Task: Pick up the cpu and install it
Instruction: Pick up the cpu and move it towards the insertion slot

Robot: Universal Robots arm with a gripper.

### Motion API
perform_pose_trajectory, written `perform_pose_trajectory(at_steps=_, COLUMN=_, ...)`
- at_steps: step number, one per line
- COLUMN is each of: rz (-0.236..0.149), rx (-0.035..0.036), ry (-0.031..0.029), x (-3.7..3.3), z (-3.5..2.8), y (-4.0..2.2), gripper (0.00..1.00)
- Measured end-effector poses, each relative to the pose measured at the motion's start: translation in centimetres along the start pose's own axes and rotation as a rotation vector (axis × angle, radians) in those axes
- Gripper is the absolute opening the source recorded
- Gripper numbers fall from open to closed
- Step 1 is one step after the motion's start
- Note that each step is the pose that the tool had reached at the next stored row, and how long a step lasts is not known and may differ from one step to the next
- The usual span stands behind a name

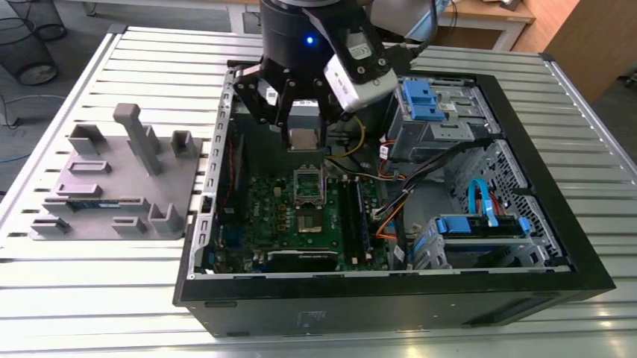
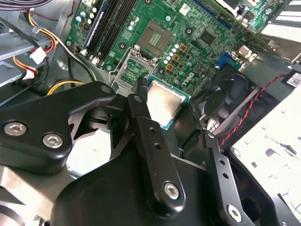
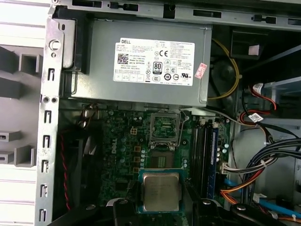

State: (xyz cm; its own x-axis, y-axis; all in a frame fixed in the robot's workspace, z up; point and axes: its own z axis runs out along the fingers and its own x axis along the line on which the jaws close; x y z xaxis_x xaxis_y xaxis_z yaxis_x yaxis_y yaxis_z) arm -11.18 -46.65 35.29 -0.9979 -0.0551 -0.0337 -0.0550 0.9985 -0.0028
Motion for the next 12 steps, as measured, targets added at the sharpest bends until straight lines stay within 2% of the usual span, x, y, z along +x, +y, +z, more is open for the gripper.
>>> perform_pose_trajectory(at_steps=5, rz=0.000, rx=-0.0001, ry=-0.0001, x=0.03, z=0.83, y=-0.05, gripper=0.47)
perform_pose_trajectory(at_steps=12, rz=0.000, rx=0.0000, ry=0.0000, x=-0.53, z=1.14, y=-0.08, gripper=0.47)
